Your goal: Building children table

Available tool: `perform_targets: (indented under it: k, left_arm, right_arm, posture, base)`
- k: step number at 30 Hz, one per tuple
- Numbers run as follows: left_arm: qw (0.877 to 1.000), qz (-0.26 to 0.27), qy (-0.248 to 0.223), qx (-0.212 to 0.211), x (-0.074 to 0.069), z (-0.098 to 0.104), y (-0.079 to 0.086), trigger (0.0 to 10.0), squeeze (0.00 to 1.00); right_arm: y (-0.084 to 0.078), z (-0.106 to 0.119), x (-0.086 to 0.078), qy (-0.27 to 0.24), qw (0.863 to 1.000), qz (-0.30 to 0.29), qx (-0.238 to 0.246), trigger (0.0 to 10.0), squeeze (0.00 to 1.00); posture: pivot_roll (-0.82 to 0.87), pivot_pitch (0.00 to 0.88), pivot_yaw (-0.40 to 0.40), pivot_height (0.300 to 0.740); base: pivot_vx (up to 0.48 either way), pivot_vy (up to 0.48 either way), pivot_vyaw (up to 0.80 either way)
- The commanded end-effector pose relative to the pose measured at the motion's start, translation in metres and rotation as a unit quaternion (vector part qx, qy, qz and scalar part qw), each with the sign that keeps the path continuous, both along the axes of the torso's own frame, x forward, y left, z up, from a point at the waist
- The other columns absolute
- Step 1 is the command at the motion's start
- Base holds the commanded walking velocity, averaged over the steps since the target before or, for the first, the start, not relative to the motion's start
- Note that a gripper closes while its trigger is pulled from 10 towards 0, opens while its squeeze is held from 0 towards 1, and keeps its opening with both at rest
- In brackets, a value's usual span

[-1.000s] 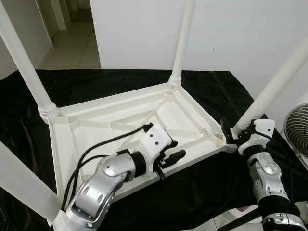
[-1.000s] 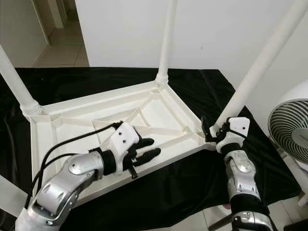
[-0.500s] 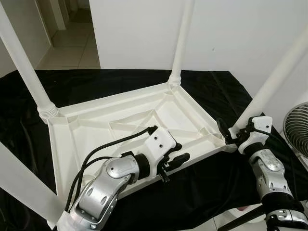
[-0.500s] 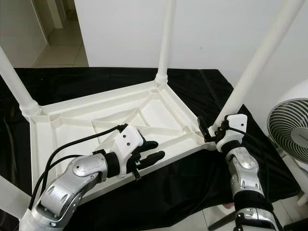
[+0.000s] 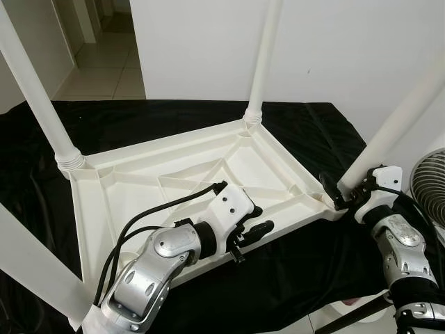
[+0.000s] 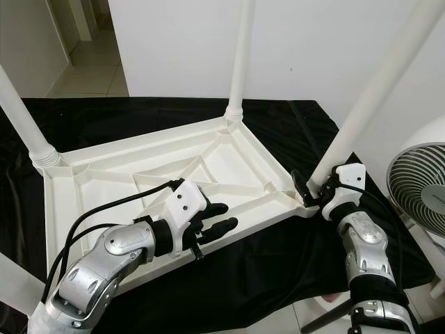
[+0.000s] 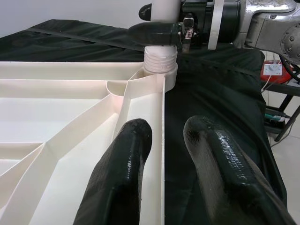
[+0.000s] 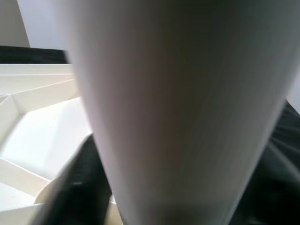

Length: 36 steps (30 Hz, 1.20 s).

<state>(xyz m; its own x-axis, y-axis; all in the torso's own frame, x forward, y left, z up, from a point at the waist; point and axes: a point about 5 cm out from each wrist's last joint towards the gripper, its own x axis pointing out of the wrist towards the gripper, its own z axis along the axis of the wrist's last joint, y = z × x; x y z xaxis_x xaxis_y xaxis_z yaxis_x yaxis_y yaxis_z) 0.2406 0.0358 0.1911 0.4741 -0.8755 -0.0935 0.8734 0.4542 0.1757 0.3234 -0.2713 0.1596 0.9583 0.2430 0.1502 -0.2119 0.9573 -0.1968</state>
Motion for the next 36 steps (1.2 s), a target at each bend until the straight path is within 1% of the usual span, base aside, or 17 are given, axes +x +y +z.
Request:
perform_targets:
  k: [1, 11, 16, 17, 18, 19, 20, 21, 23, 31, 36]
  left_arm:
    - [1.000, 0.013, -0.006, -0.002, 0.001, 0.003, 0.000, 10.0, 0.00]
    - [1.000, 0.010, -0.007, -0.001, 0.000, 0.003, 0.000, 10.0, 0.00]
    - [1.000, 0.009, -0.008, -0.001, 0.000, 0.004, 0.000, 10.0, 0.00]
    - [1.000, 0.008, -0.009, -0.001, 0.000, 0.004, 0.000, 10.0, 0.00]
    - [1.000, 0.008, -0.009, -0.001, 0.000, 0.004, 0.000, 10.0, 0.00]
    - [1.000, 0.007, -0.009, -0.001, 0.000, 0.004, 0.000, 10.0, 0.00]
    - [1.000, 0.007, -0.009, -0.001, 0.000, 0.004, 0.000, 10.0, 0.00]
    - [1.000, 0.007, -0.009, -0.001, 0.000, 0.004, -0.001, 10.0, 0.00]
    - [1.000, 0.006, -0.009, -0.001, 0.000, 0.004, -0.001, 10.0, 0.00]
    - [1.000, 0.004, -0.009, 0.000, 0.000, 0.004, -0.001, 10.0, 0.00]
    - [1.000, 0.006, -0.009, 0.000, -0.001, 0.004, -0.001, 10.0, 0.00]
  right_arm:
    - [-0.005, 0.000, -0.003, 0.007, 1.000, 0.000, 0.010, 0.0, 0.00]
    - [-0.005, 0.002, -0.001, 0.022, 0.999, 0.016, 0.026, 0.0, 0.00]
    - [-0.006, -0.002, -0.002, 0.045, 0.998, 0.016, 0.030, 0.0, 0.00]
    - [-0.009, -0.004, -0.002, 0.054, 0.998, 0.007, 0.025, 2.9, 0.00]
    - [-0.009, -0.004, -0.002, 0.054, 0.998, 0.007, 0.025, 2.9, 0.00]
    - [-0.010, -0.006, -0.002, 0.065, 0.998, 0.001, 0.015, 9.3, 0.00]
    - [-0.010, -0.006, -0.002, 0.065, 0.998, 0.001, 0.015, 9.3, 0.00]
    - [-0.011, -0.009, -0.001, 0.079, 0.997, -0.002, 0.007, 10.0, 0.00]
    - [-0.012, -0.015, -0.001, 0.107, 0.994, 0.001, 0.001, 10.0, 0.00]
    - [-0.013, -0.021, -0.002, 0.123, 0.992, 0.002, -0.013, 10.0, 0.00]
    - [-0.017, -0.027, -0.005, 0.132, 0.991, -0.019, 0.005, 10.0, 0.00]
  posture:
    - [0.04, 0.065, -0.009, 0.740]
    - [0.04, 0.061, -0.006, 0.740]
    - [0.03, 0.058, -0.006, 0.740]
    - [0.03, 0.058, -0.006, 0.740]
    - [0.03, 0.058, -0.006, 0.740]
    - [0.03, 0.054, -0.005, 0.740]
    - [0.03, 0.054, -0.005, 0.740]
    - [0.03, 0.054, -0.005, 0.740]
    - [0.02, 0.052, -0.004, 0.740]
    - [0.02, 0.051, -0.004, 0.740]
    - [0.02, 0.050, -0.006, 0.740]
  base:
    - [0.000, 0.000, 0.00]
    - [0.000, 0.000, 0.00]
    - [0.000, 0.000, 0.00]
    - [0.000, 0.000, 0.00]
    - [0.000, 0.000, 0.00]
    - [0.000, 0.000, 0.00]
    - [0.000, 0.000, 0.00]
    - [0.000, 0.000, 0.00]
    - [0.000, 0.000, 0.00]
    - [0.000, 0.000, 0.00]
    - [0.000, 0.000, 0.00]
